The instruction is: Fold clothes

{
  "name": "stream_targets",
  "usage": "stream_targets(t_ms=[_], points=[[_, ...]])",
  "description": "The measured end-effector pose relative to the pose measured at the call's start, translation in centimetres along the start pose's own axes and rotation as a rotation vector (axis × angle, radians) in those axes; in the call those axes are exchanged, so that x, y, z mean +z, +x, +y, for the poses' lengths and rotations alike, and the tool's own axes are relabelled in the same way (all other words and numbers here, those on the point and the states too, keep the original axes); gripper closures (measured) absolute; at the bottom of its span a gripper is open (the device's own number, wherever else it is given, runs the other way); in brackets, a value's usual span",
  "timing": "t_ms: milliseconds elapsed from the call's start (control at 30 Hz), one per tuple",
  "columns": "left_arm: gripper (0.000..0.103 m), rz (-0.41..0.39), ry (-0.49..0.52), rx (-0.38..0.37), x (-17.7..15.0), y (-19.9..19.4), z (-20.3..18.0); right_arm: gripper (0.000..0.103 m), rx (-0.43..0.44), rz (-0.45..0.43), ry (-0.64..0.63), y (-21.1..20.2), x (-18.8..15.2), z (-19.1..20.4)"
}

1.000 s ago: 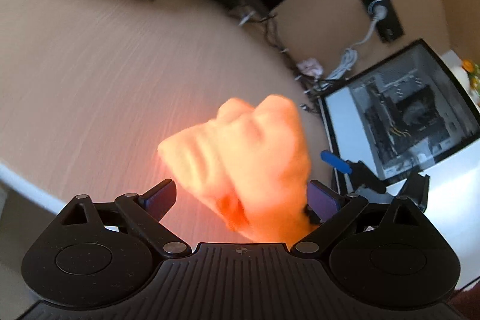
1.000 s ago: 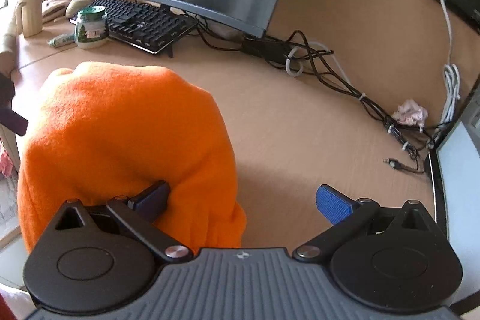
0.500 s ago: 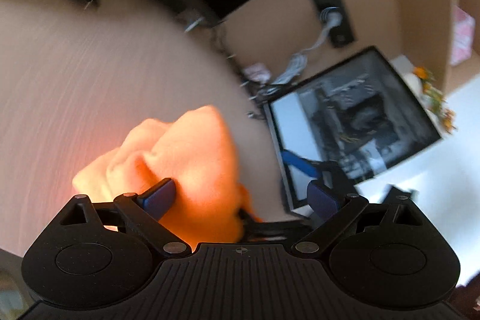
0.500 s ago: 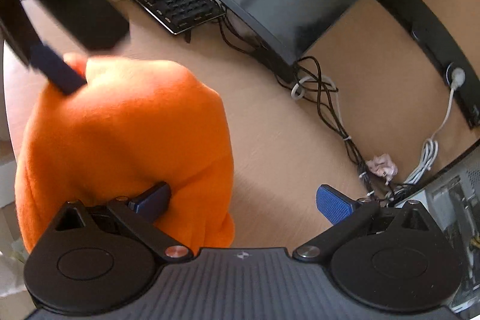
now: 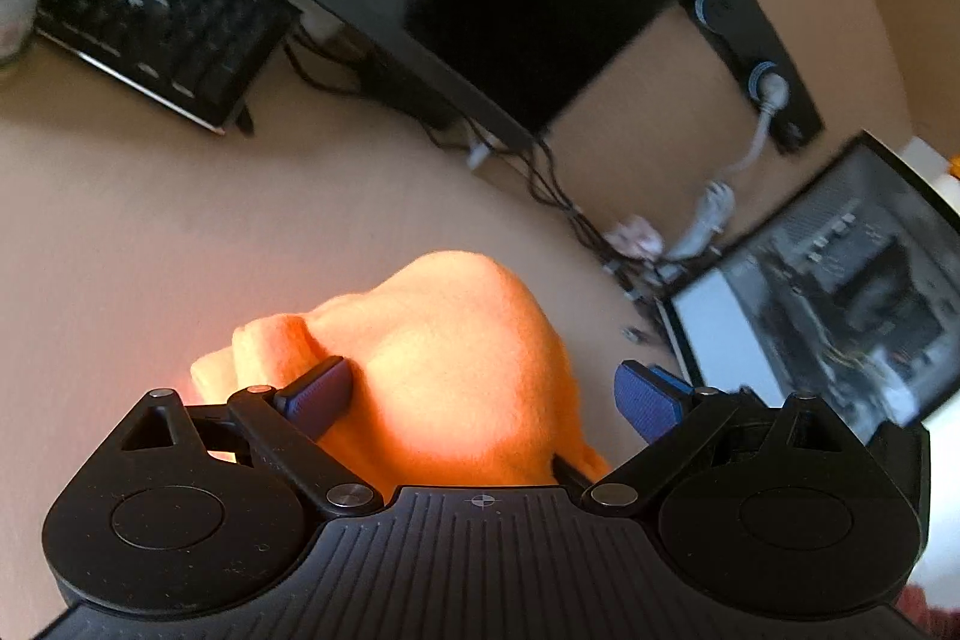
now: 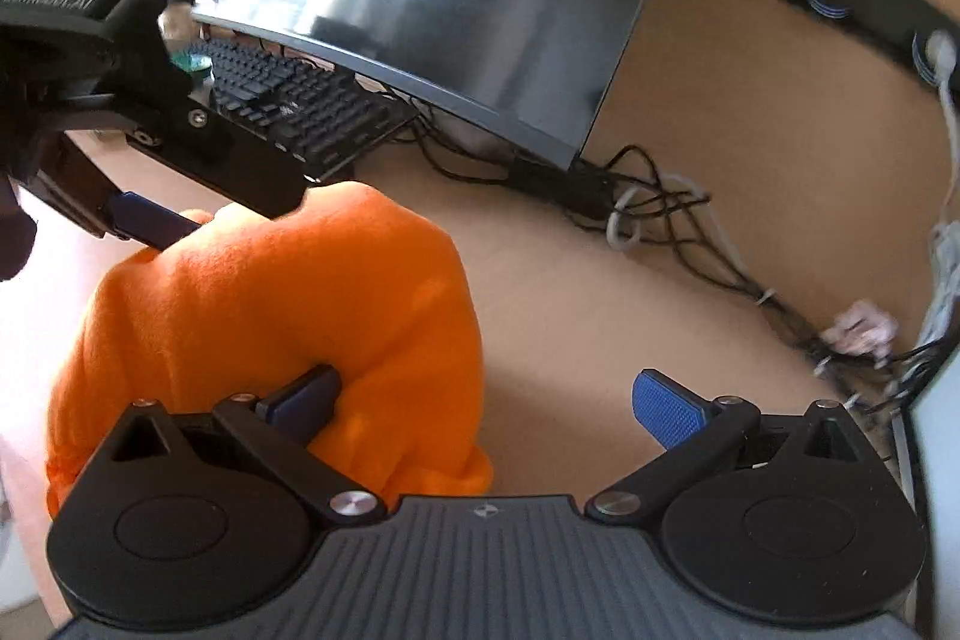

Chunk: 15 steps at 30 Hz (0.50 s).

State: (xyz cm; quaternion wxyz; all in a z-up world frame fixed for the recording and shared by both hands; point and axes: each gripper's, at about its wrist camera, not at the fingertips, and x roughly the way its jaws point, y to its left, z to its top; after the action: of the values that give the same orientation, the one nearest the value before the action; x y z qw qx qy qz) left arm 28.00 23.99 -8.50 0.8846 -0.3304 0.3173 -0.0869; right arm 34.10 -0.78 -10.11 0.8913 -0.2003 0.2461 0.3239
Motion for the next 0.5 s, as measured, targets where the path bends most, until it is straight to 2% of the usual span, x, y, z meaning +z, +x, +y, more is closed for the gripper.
stream_targets(t_ms=[67,167,333,400,433,500], points=[[0.006,-0.032,0.004,0.037,-0.1,-1.8,-1.0,0.000,0.085,0.004,0.068,-1.1,0.7,-1.8],[0.005,-0.074,0.012,0.068,-0.8,-4.4,-2.4,0.000,0.186,-0.050,0.143,-3.6,0.6,-4.1],[0.005,-0.103,-0.049,0.142,-2.6,-5.4,-3.3,0.000,0.196,-0.090,0.166,-4.5,-1.0,-4.4],[0.005,-0.099,-0.073,0.150,-3.4,-5.8,-3.3,0.000,0.189,-0.053,0.140,-3.3,-1.6,-3.3],[0.005,-0.088,-0.068,0.162,-3.9,-5.9,-3.3,0.000,0.155,-0.023,0.088,-2.3,-1.9,-2.2],[0.005,-0.076,-0.021,0.242,-4.4,-6.1,-3.9,0.000,0.091,-0.049,0.021,-2.0,-2.2,-0.9]])
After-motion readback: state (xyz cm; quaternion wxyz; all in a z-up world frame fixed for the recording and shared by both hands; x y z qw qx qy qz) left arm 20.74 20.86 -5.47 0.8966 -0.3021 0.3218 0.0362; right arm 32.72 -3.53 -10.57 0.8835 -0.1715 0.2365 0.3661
